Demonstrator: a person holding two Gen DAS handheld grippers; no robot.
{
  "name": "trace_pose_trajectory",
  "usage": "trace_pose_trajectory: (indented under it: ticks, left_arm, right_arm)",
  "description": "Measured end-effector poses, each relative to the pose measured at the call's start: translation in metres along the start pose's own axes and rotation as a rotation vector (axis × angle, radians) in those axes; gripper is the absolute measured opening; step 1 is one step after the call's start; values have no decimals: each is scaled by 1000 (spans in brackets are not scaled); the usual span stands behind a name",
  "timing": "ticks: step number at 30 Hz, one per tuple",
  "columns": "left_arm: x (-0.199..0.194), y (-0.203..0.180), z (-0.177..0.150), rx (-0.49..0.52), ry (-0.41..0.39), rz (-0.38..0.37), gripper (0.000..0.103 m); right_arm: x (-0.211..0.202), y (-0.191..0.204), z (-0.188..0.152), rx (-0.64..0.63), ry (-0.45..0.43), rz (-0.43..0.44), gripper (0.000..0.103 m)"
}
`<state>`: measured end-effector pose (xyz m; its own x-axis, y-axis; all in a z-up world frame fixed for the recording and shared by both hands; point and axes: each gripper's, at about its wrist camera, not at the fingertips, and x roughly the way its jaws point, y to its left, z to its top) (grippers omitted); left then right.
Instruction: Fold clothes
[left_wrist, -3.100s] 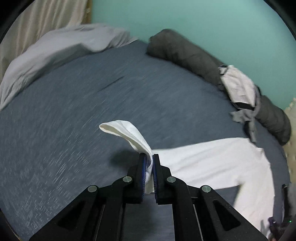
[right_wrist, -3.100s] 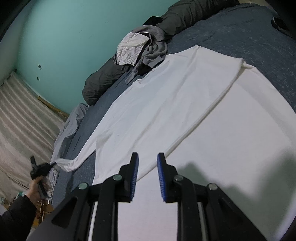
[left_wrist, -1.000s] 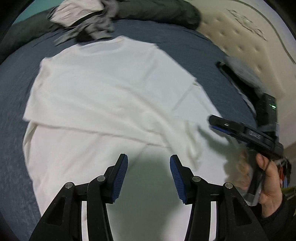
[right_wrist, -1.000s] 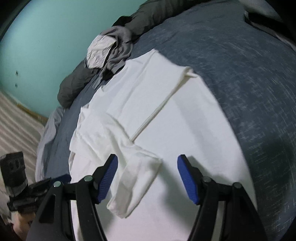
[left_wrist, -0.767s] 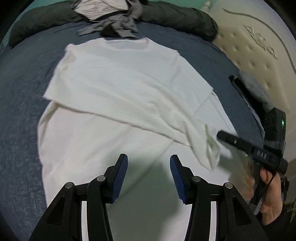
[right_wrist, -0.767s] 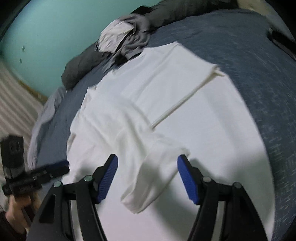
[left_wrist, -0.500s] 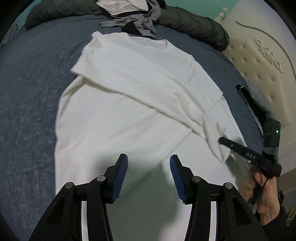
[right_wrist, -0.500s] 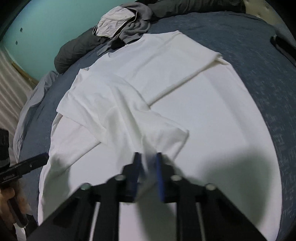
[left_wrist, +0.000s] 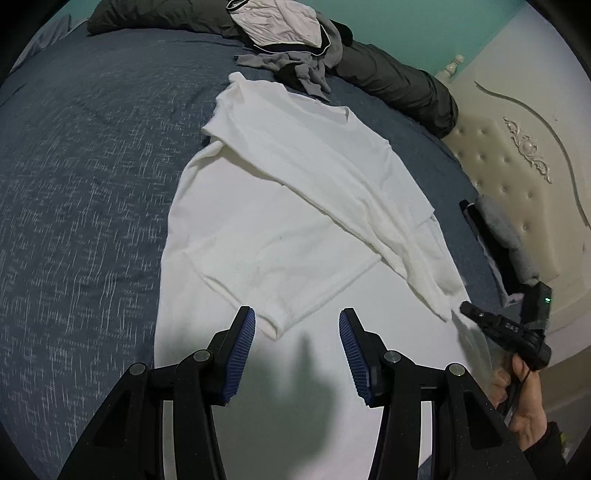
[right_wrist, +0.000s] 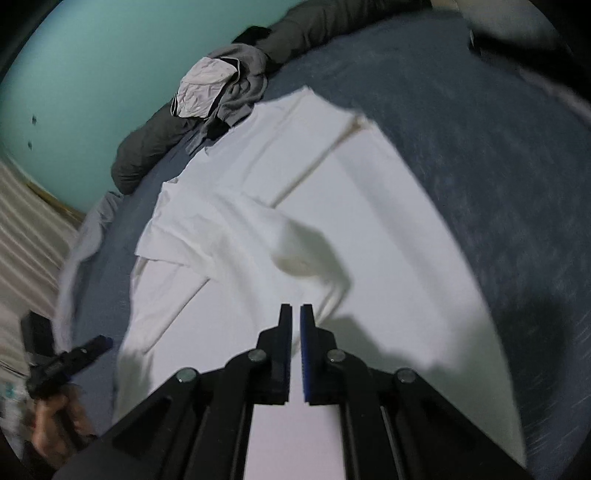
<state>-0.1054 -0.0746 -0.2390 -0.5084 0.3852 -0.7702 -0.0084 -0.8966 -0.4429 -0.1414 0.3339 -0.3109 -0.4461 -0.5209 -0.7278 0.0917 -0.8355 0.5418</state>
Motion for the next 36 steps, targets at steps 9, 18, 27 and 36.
trace_pose_trajectory:
  ticks: [9, 18, 27, 36]
  left_arm:
    - [-17, 14, -6, -17, -23, -11, 53]
    - [-18, 25, -2, -21, -21, -3, 55]
    - [-10, 31, 1, -29, -21, -8, 56]
    - [-1, 54, 40, -53, -39, 62, 56]
  right_arm:
    - [-8, -23, 18, 101, -23, -53, 44]
    - [23, -26, 54, 92, -20, -76, 47]
    - [18, -12, 47, -44, -23, -84, 2]
    - [-6, -33, 60, 50, -114, -47, 2]
